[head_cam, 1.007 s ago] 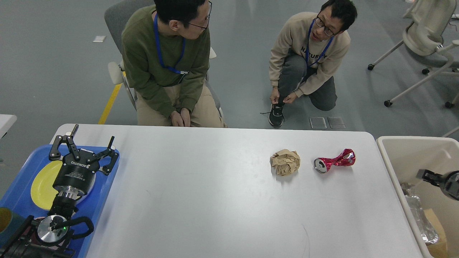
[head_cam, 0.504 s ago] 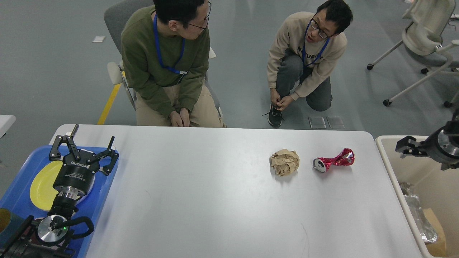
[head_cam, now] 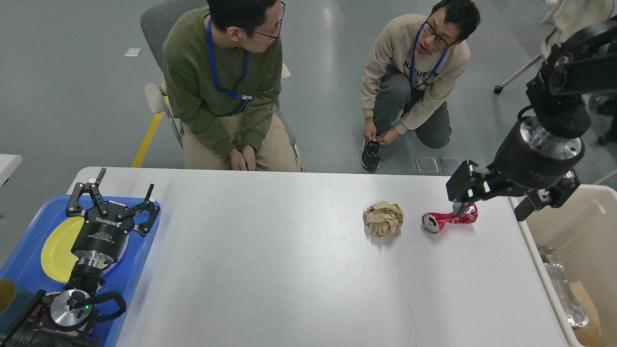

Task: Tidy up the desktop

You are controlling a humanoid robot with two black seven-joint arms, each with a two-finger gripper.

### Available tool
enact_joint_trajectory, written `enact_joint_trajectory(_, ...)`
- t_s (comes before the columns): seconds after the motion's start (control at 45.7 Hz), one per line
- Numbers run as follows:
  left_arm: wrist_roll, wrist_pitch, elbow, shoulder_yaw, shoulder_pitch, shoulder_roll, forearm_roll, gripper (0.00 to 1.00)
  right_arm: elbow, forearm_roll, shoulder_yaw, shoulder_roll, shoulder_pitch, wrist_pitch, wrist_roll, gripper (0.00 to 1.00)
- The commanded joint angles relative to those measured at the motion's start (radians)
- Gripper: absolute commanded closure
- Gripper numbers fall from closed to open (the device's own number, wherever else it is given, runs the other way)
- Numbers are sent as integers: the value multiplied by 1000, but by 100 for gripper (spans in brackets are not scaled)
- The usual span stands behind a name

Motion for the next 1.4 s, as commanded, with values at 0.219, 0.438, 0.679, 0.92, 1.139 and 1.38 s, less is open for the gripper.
enact_joint_trajectory(0.219, 0, -1, 0, -2, -2, 0, 0, 4, 84, 6, 37, 8, 59, -154, 0, 0)
enact_joint_trajectory(0.438, 0, -1, 0, 0, 0, 0, 0, 4, 84, 6, 52, 8, 58, -139, 1, 0)
enact_joint_trajectory(0.679, 0, -1, 0, -2, 0, 0, 0, 4, 75, 9, 47, 4, 55, -144, 3, 0)
enact_joint_trajectory(0.92, 0, -1, 0, 0, -2, 0, 0, 4, 75, 12, 40, 7, 55, -145, 3, 0)
enact_joint_trajectory(1.139, 0, -1, 0, 0, -2, 0, 0, 4, 74, 16, 35, 11, 53, -151, 13, 0)
enact_joint_trajectory(1.38, 0, -1, 0, 0, -2, 0, 0, 4, 66, 84, 15, 13, 55, -144, 16, 0)
